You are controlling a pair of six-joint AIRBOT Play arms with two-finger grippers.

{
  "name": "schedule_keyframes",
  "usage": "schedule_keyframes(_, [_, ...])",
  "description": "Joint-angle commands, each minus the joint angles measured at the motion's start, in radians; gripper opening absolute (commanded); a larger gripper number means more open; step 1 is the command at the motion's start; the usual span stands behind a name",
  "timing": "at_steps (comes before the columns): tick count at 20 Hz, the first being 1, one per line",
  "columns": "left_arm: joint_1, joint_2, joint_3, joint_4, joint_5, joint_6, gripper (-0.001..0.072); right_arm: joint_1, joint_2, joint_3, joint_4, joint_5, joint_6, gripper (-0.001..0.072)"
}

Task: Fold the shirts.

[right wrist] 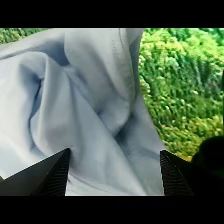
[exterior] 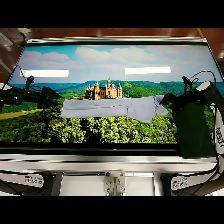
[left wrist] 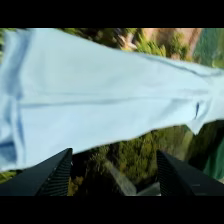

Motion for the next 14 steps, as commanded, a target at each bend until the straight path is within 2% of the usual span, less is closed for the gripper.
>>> schedule_keyframes(1, [-0.034, 0.040, 0.006, 0.000, -0.068, 0.028, 0.0592, -0.003, -0.056, 0.001, 0.050, 0.020, 0.006, 0.0692])
schedule_keyframes(5, [-0.085, 0.064, 0.006, 0.000, -0.068, 0.043, 0.0592, -0.002, -0.119, 0.001, 0.078, 0.022, 0.043, 0.0691])
schedule_keyframes(8, [-0.131, 0.064, 0.006, 0.000, -0.054, 0.044, 0.0592, -0.002, -0.156, 0.001, 0.161, 0.059, 0.047, 0.0683])
schedule_keyframes(9, [-0.149, 0.064, 0.006, 0.000, -0.042, 0.048, 0.0592, -0.002, -0.163, 0.001, 0.184, 0.073, 0.047, 0.0586])
schedule_keyframes(11, [-0.191, 0.063, 0.006, -0.002, -0.008, 0.053, 0.0592, -0.003, -0.159, 0.001, 0.192, 0.084, 0.048, 0.0192])
schedule_keyframes(12, [-0.215, 0.062, 0.006, -0.002, 0.016, 0.053, 0.0592, -0.003, -0.154, 0.002, 0.198, 0.095, 0.047, 0.0088])
schedule_keyframes(13, [-0.243, 0.060, 0.006, -0.010, 0.047, 0.052, 0.0591, -0.003, -0.138, 0.002, 0.203, 0.103, 0.037, 0.0062])
schedule_keyframes(14, [-0.274, 0.056, 0.006, -0.028, 0.084, 0.051, 0.0538, -0.003, -0.108, 0.002, 0.206, 0.104, 0.017, 0.0062])
